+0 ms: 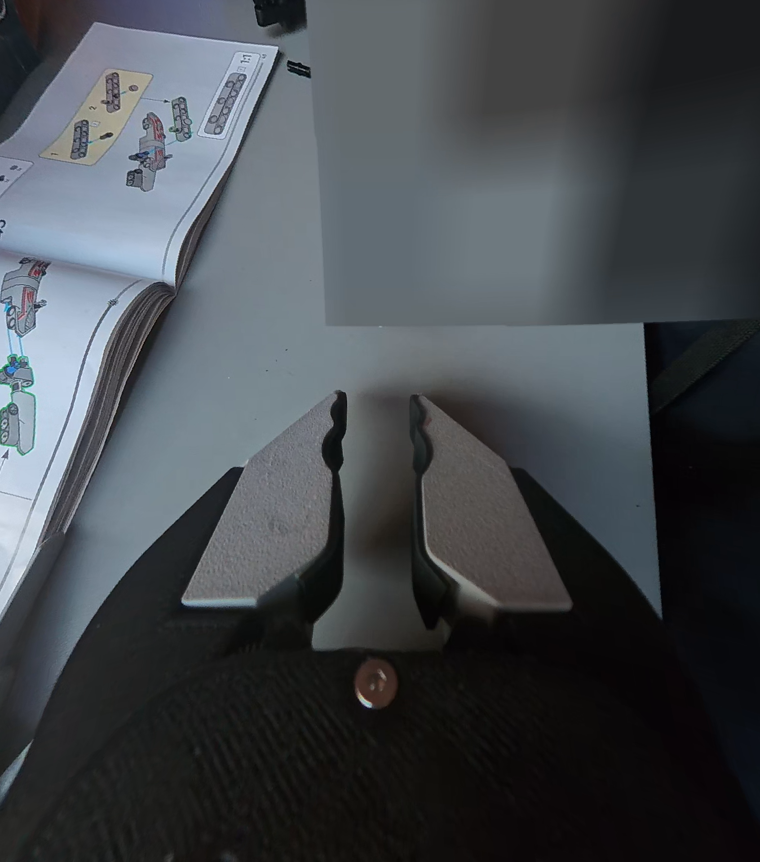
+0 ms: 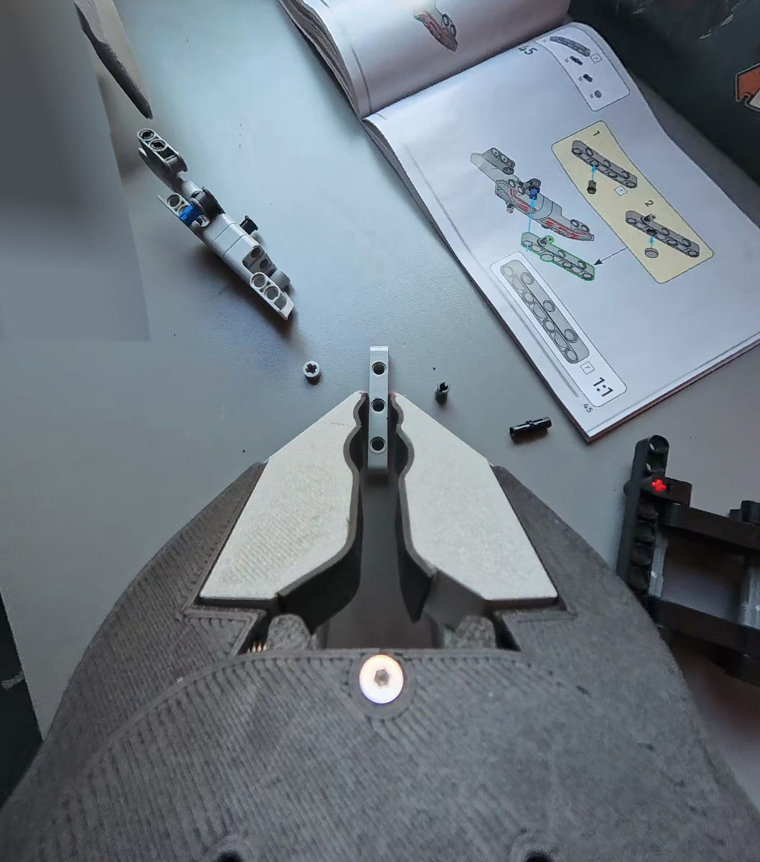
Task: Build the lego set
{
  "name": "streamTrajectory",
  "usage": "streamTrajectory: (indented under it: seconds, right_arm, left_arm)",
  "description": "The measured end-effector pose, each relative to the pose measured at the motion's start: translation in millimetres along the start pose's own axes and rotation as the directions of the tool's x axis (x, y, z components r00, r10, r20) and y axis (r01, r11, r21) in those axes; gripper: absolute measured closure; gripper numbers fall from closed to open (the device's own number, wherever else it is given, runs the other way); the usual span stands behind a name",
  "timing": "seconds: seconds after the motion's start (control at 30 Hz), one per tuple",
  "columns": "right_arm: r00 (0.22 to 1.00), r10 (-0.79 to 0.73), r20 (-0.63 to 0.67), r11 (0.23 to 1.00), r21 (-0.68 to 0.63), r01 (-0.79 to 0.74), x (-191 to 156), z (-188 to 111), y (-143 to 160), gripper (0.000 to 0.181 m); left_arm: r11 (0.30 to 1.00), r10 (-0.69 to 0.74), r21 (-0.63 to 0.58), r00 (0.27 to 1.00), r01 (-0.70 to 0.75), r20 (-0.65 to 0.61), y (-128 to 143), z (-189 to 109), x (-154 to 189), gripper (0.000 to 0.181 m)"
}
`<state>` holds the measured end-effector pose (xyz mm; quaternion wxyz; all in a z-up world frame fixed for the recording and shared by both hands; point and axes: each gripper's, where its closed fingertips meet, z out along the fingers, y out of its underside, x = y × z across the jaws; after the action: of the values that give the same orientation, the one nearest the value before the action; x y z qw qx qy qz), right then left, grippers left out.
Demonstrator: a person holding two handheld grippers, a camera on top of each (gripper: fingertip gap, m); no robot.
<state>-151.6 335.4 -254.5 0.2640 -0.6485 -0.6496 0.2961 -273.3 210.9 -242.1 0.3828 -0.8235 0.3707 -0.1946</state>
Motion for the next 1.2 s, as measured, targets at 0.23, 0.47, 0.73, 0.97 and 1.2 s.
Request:
streamTrajectory:
  seconds: [0.23,0.47,0.73,0.97,1.2]
  right_arm:
    - [1.000,-0.016,0.005,1.000,0.005,0.016,-2.6,-0.2,-1.1,0.177]
    - [0.999,-0.029,0.024,0.999,0.015,0.029,-6.4,-0.7,-2.9,0.177]
    - [0.999,-0.036,0.012,0.999,0.005,0.036,-5.2,0.6,-1.6,0.176]
    - [0.999,-0.042,0.004,0.999,0.021,0.042,-4.8,-1.1,-4.3,0.175]
    - [0.998,-0.063,0.001,0.997,0.044,0.063,-6.9,-3.7,-9.1,0.170]
  left_arm:
    - [1.000,0.001,0.000,1.000,-0.001,0.000,-0.1,0.0,0.2,0.158]
    - [1.000,-0.004,0.000,1.000,0.004,-0.004,-0.1,-0.3,0.2,0.158]
    - [1.000,-0.009,0.001,1.000,0.009,-0.008,-0.2,-0.3,0.2,0.158]
    - [1.000,-0.008,0.001,1.000,0.008,-0.007,-0.1,-0.3,0.2,0.158]
    - [1.000,-0.010,0.001,1.000,0.010,-0.008,-0.2,-0.3,0.1,0.158]
